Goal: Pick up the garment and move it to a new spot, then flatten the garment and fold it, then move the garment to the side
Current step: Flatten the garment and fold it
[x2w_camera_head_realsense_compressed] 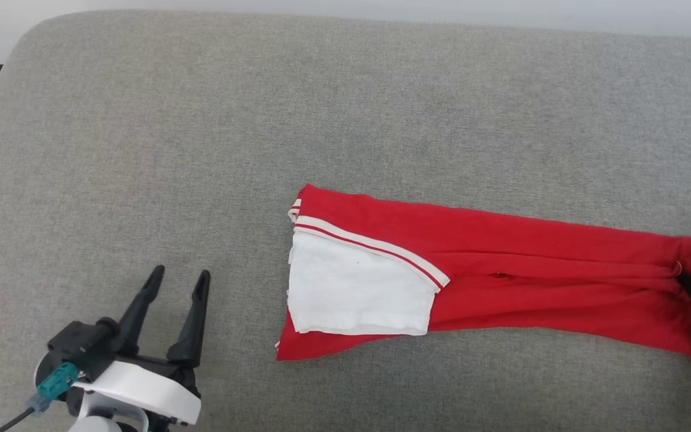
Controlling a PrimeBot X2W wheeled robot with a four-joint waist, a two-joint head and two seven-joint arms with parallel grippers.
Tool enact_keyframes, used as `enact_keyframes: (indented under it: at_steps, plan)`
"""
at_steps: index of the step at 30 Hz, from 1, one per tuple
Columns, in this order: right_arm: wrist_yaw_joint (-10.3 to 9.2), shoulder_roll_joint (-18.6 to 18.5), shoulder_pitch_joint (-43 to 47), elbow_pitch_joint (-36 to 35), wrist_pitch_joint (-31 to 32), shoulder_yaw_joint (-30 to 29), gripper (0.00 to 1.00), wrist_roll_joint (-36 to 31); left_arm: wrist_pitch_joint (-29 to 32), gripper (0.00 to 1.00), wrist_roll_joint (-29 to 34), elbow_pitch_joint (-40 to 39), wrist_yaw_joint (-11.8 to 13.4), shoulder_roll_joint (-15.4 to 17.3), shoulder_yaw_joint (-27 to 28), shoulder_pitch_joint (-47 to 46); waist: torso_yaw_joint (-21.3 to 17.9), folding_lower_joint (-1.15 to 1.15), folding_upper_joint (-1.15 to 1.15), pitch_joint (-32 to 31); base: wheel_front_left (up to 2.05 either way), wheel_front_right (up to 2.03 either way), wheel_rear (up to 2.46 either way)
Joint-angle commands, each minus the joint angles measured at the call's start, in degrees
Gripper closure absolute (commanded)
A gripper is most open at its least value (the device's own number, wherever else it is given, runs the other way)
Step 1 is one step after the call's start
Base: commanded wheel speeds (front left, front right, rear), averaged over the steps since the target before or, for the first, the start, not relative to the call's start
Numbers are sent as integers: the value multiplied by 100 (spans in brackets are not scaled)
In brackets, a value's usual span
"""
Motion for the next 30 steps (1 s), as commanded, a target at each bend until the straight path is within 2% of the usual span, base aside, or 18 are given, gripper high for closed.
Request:
enact_keyframes:
  at_steps: [1,7,13,18,24,30]
  plan:
    - [-35,-49,32,80,-45,-99,100,-23,-10,0,81,-51,13,-1,48,19,-28,0,0,-6,0,0,0]
    - [-32,-305,105,-114,-107,-529,100,-46,-10,0,181,-181,13,-9,172,76,-113,0,0,-27,0,0,0]
    - [-24,-744,367,-477,-32,-1363,100,-417,-10,0,254,-322,13,-52,230,142,-187,0,0,-51,0,0,0]
    - [-19,-651,541,-1061,175,-1683,100,-557,-10,0,256,-426,13,-114,353,181,-232,0,0,-78,0,0,0]
    - [-19,-331,704,-2010,482,-972,100,-579,-10,0,281,-351,13,-111,241,195,-255,0,0,-124,0,0,0]
    - [-19,-31,793,-2956,774,410,100,-608,-10,0,136,-251,13,-197,250,143,-177,0,0,-148,0,0,0]
